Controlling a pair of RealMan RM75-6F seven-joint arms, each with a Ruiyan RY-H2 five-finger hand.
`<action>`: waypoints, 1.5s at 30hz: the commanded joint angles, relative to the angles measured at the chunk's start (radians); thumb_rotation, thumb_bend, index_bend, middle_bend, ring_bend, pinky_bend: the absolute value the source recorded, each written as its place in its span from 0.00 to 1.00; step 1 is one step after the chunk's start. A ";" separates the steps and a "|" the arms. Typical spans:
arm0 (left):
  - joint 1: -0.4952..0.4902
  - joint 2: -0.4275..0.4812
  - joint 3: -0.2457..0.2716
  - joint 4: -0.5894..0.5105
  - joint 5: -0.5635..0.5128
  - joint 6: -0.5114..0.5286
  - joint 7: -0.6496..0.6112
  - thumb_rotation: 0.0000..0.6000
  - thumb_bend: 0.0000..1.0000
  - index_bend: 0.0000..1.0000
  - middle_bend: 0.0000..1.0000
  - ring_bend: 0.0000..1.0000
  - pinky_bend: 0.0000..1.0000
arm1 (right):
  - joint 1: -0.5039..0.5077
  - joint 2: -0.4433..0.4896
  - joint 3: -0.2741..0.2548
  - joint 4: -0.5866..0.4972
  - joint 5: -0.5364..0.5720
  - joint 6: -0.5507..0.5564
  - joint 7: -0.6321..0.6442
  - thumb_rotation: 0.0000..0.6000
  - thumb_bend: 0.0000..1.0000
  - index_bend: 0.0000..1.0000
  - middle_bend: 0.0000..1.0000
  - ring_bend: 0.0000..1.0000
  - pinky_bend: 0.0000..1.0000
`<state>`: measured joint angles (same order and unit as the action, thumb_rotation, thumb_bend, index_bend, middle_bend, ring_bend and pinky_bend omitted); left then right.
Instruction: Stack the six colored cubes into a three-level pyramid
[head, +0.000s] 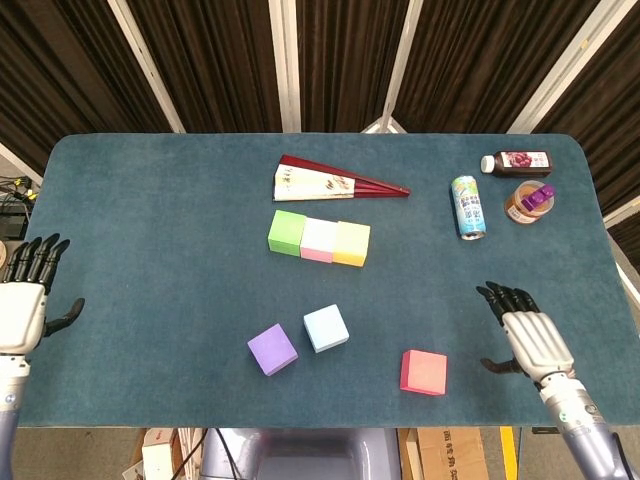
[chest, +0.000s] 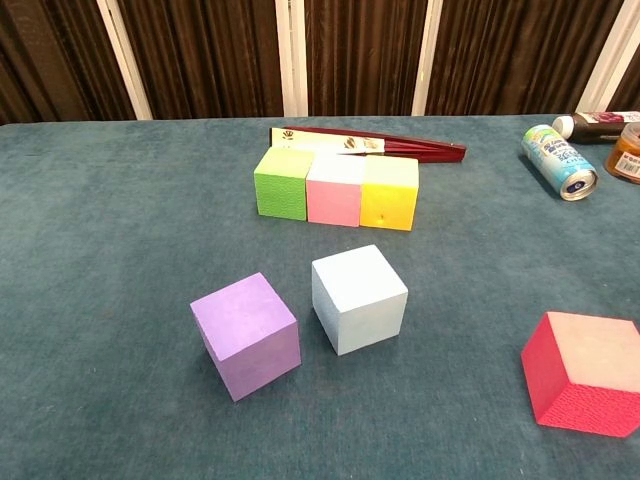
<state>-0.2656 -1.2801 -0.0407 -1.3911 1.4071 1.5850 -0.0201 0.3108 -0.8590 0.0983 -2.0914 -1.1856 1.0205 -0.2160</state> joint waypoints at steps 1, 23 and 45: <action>0.010 -0.020 -0.024 0.024 -0.006 0.026 0.023 1.00 0.36 0.09 0.04 0.00 0.00 | 0.021 0.083 -0.012 -0.124 0.077 -0.047 0.002 1.00 0.20 0.03 0.02 0.00 0.00; 0.003 -0.051 -0.077 0.060 -0.047 -0.069 0.064 1.00 0.36 0.10 0.06 0.00 0.00 | 0.159 0.046 -0.049 -0.265 0.309 -0.075 -0.181 1.00 0.20 0.03 0.02 0.00 0.00; 0.002 -0.066 -0.092 0.077 -0.037 -0.106 0.063 1.00 0.36 0.05 0.05 0.00 0.00 | 0.404 -0.053 -0.065 -0.265 0.687 -0.083 -0.191 1.00 0.20 0.04 0.07 0.00 0.00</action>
<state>-0.2635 -1.3455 -0.1323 -1.3145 1.3697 1.4788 0.0429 0.6987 -0.8723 0.0432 -2.3560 -0.5201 0.8828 -0.3822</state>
